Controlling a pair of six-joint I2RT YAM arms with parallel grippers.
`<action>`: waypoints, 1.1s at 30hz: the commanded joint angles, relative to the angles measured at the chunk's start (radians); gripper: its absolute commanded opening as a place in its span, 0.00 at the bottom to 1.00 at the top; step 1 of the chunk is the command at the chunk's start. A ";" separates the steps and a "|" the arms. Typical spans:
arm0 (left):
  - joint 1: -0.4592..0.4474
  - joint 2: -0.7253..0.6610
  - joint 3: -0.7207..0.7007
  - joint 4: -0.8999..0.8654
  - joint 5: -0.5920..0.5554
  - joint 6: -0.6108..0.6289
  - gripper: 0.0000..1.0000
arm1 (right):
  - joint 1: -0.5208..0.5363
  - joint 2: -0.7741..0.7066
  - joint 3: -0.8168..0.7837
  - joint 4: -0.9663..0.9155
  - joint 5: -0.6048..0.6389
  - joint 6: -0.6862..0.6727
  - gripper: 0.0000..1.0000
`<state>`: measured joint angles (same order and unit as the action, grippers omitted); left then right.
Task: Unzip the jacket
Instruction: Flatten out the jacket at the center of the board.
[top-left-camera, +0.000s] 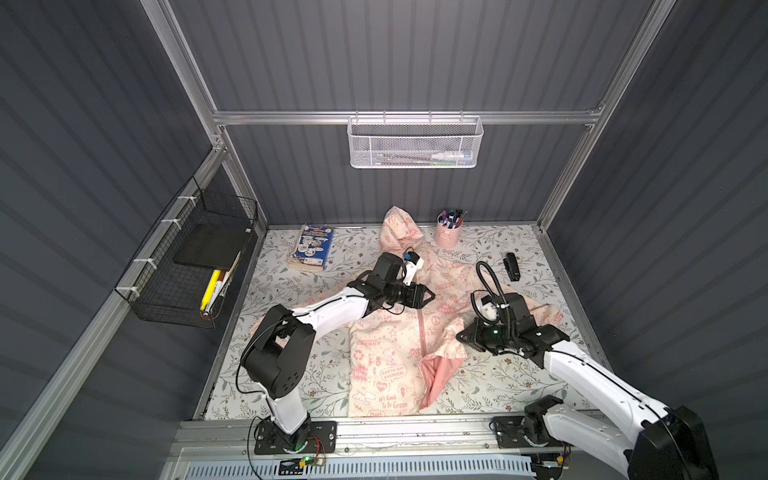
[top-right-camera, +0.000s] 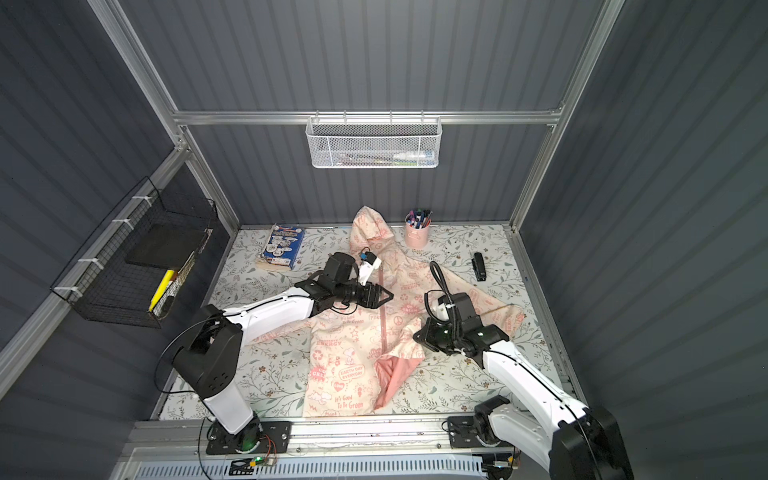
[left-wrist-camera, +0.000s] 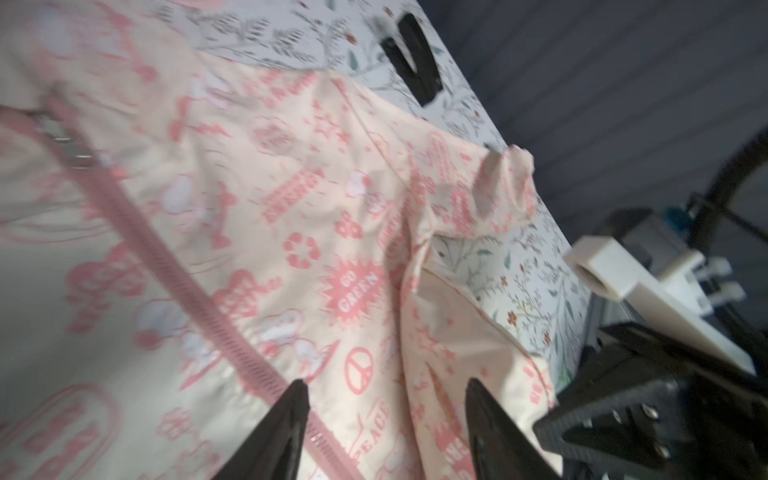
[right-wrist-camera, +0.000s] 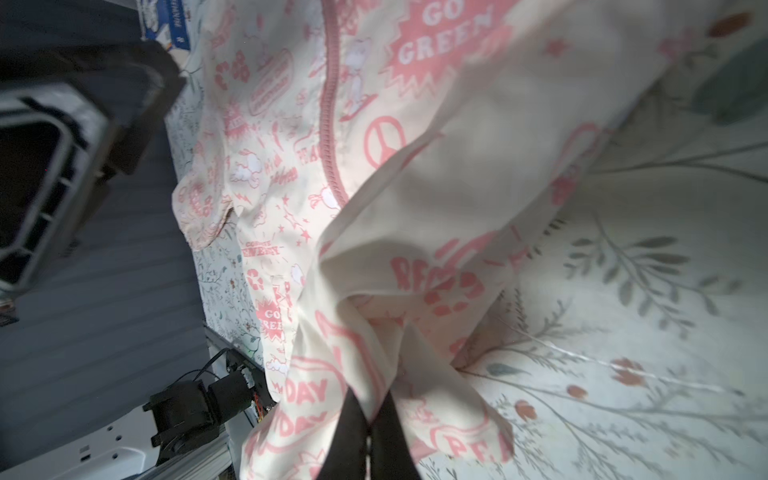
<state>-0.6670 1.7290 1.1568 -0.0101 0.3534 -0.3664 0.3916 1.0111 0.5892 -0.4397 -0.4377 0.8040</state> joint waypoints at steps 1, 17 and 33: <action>0.022 0.018 -0.064 -0.128 -0.251 -0.098 0.54 | 0.007 -0.020 0.039 -0.287 0.169 0.035 0.00; 0.105 0.102 -0.173 -0.215 -0.429 -0.204 0.52 | 0.013 0.076 0.169 -0.746 0.533 0.118 0.00; 0.173 0.150 -0.196 -0.216 -0.462 -0.188 0.52 | 0.013 0.180 0.152 -0.731 0.651 0.180 0.32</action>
<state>-0.5198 1.8118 1.0096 -0.1123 -0.0734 -0.5579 0.4019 1.1866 0.7403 -1.1267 0.1410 0.9424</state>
